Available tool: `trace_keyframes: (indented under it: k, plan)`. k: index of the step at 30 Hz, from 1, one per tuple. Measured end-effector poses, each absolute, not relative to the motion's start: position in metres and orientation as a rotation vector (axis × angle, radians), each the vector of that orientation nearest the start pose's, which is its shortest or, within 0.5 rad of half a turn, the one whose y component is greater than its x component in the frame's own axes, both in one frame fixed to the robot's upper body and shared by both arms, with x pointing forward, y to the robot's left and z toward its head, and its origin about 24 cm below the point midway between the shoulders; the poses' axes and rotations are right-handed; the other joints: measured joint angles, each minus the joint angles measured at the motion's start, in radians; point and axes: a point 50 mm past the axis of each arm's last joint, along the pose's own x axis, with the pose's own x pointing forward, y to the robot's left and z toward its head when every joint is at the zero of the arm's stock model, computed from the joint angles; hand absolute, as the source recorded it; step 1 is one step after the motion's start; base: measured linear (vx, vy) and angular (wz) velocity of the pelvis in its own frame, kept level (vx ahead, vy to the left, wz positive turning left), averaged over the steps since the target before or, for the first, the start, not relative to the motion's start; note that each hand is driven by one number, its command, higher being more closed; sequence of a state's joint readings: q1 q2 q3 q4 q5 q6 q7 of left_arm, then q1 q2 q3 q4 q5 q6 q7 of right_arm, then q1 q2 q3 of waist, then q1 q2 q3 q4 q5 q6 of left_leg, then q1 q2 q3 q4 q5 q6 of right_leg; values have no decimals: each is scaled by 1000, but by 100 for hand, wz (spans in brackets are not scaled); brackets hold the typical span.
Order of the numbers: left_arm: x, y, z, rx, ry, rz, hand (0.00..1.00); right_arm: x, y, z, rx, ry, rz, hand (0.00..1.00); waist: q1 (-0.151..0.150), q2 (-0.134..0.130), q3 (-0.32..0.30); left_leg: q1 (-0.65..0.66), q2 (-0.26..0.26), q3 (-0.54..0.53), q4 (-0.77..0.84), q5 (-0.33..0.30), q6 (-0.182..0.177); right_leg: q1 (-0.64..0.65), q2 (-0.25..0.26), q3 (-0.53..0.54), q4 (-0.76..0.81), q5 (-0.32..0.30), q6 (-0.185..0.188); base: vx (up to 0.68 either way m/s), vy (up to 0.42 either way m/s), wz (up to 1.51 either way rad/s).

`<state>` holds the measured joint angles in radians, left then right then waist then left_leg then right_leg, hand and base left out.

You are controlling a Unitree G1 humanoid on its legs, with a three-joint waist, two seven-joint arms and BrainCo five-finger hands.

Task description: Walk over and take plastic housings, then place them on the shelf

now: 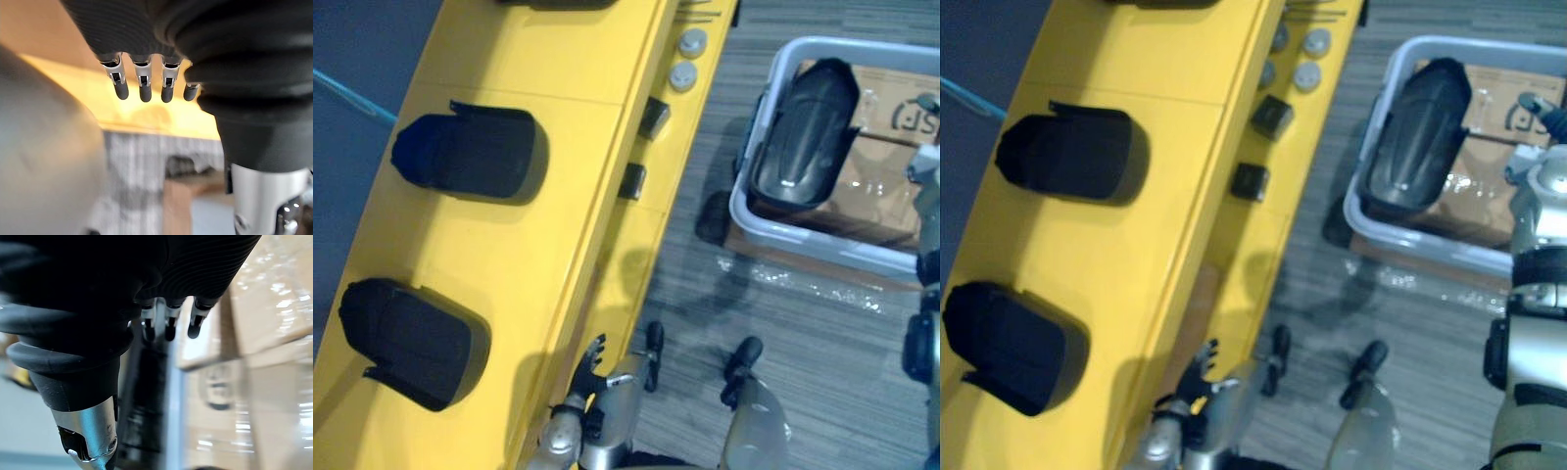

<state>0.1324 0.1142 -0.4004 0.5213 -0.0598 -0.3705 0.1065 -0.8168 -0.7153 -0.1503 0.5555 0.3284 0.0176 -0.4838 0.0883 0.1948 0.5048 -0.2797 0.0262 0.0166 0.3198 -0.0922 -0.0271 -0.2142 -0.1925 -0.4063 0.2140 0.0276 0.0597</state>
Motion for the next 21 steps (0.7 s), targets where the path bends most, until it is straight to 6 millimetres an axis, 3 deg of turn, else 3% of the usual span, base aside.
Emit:
trace_keyframes:
  k: [2,4,5,6,8,9,11,13,16,21]
  plan:
    - [175,106,-65,104,262,-256,0,329,-310,223,-85,-453,-722,0,-23,-52,5,17,20,27,9,-18,-8,9,15,26,-14,0,-1,8,7,-46]
    - [174,109,-60,162,226,-297,0,301,-288,155,-45,-365,-699,0,-65,-127,9,57,50,63,28,-52,-16,39,40,55,-25,-3,-4,78,-5,-56]
    - [174,110,-58,165,225,-299,0,290,-285,136,-37,-328,-708,0,-76,-141,12,74,56,73,31,-61,-17,54,46,60,-26,-5,-7,111,0,-50]
    - [174,110,-56,166,223,-296,0,256,-279,90,-33,-228,-740,0,-101,-166,4,117,70,92,37,-83,-22,89,60,79,-33,-8,-6,75,9,-41]
    - [173,114,-54,194,219,-295,0,223,-272,60,-1,-167,-751,0,-128,-187,-15,156,80,123,24,-97,-23,117,70,93,-54,-10,-6,85,14,-54]
    - [172,116,-55,213,225,-297,0,196,-266,46,-3,-145,-748,0,-149,-204,-61,175,85,154,-8,-97,-23,121,77,109,-89,-5,-4,101,11,-54]
    - [172,117,-55,207,235,-297,0,173,-261,43,-5,-170,-748,0,-170,-206,-113,195,87,166,-34,-95,-26,143,88,113,-137,8,-1,131,4,-29]
    - [174,115,-51,197,220,-313,0,165,-255,45,6,-198,-717,0,-171,-206,-154,230,90,188,-58,-92,-31,169,97,124,-167,22,-5,111,2,-20]
    - [179,105,-36,162,153,-370,0,165,-243,44,36,-221,-662,0,-164,-190,-219,266,93,209,-88,-88,-36,183,104,135,-179,27,-5,90,0,-19]
    - [177,93,-35,122,179,-437,0,169,-228,41,31,-212,-594,0,-162,-165,-241,315,86,212,-121,-83,-38,219,103,133,-191,27,-5,27,8,-3]
